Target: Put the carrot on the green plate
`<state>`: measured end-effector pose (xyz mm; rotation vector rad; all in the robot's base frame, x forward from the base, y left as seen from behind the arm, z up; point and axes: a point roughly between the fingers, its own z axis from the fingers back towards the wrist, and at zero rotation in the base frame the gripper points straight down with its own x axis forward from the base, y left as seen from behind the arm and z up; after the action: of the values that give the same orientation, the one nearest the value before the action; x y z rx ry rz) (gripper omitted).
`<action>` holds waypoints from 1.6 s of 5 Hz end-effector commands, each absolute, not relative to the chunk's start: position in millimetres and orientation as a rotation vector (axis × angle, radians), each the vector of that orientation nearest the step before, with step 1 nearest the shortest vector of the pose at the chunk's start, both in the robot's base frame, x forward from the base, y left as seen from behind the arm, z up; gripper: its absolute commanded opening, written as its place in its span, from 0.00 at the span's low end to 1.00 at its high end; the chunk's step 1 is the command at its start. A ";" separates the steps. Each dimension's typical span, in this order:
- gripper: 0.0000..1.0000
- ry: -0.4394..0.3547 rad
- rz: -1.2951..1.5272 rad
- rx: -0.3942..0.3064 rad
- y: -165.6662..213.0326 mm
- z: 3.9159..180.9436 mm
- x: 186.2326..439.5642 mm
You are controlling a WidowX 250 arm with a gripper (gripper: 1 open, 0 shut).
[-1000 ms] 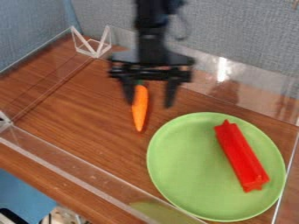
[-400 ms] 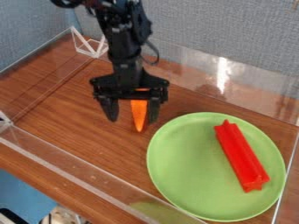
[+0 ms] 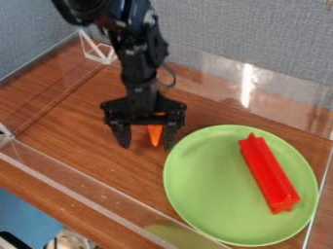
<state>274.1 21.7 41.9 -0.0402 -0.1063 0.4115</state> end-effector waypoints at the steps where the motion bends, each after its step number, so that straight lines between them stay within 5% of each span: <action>1: 0.00 -0.132 0.412 -0.046 28.8 38.3 273.8; 2: 0.00 -0.126 0.430 -0.032 34.1 45.0 267.9; 4: 0.00 -0.181 0.416 0.006 32.3 112.5 265.2; 5: 0.00 -0.189 0.372 0.000 -7.8 120.1 250.6; 6: 0.00 -0.178 0.326 -0.015 -57.8 112.5 241.6; 8: 0.00 -0.157 0.225 -0.055 -130.4 65.3 222.6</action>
<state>218.8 -128.8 58.8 -0.0386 -0.1321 0.2234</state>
